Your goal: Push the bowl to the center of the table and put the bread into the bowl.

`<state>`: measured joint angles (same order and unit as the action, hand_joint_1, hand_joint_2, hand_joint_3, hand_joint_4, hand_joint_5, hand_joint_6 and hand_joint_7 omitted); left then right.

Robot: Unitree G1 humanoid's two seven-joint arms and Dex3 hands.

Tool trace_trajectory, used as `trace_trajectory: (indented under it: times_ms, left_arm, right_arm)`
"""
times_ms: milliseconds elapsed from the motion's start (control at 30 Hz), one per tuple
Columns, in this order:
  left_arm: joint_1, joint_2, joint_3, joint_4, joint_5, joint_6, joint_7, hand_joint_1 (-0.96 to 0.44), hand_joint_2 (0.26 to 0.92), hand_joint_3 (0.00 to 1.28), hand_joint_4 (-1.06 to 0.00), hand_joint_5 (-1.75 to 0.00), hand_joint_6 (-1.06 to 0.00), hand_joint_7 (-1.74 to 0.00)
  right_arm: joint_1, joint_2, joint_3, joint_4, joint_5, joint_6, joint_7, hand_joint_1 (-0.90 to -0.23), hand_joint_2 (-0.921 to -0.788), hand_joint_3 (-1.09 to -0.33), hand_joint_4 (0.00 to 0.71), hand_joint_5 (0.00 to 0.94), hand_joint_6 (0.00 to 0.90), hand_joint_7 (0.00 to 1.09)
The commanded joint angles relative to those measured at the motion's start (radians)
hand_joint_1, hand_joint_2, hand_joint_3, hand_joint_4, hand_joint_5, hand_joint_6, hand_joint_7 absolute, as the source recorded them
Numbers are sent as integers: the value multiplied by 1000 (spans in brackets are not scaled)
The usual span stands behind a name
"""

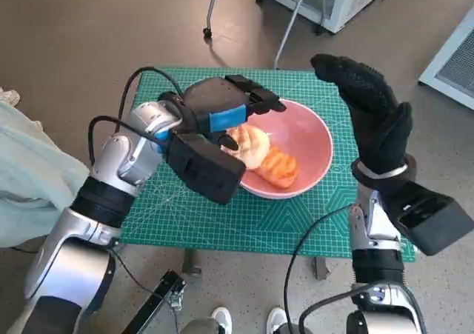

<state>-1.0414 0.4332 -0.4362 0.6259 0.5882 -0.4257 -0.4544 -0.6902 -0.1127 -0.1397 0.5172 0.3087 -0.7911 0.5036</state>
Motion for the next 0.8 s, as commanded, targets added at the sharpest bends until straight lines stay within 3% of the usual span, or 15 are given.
trace_trajectory:
  times_ms: [33, 300, 500, 700, 800]
  left_arm:
    - [20, 17, 34, 23, -38, -64, 46, -172, 804, 29, -291, -39, -225, -468]
    - [75, 29, 112, 51, -120, -195, 132, -199, 865, 35, -417, -65, -358, -497]
    - [143, 5, 244, 57, -317, -259, 149, -224, 910, 25, -486, -47, -432, -451]
    - [258, -102, 386, -89, -594, -182, 156, -275, 920, 38, -477, -22, -387, -379]
    - [322, -153, 428, -212, -683, -126, 188, -280, 921, 53, -457, -9, -348, -355]
  right_arm:
    - [0, 2, -2, 27, -16, -8, -14, -708, -921, -769, 282, 5, -1, 796]
    - [-12, 0, -1, 54, -29, -30, -29, -719, -921, -766, 283, 6, -1, 798]
    - [-24, -3, -3, 44, -33, -20, -49, -720, -921, -765, 283, 5, -1, 799]
    - [-48, 0, -3, 52, -44, -5, -77, -702, -921, -763, 283, 5, -1, 799]
    - [-66, 5, 1, 61, -62, -1, -99, -685, -921, -766, 283, 5, -1, 797]
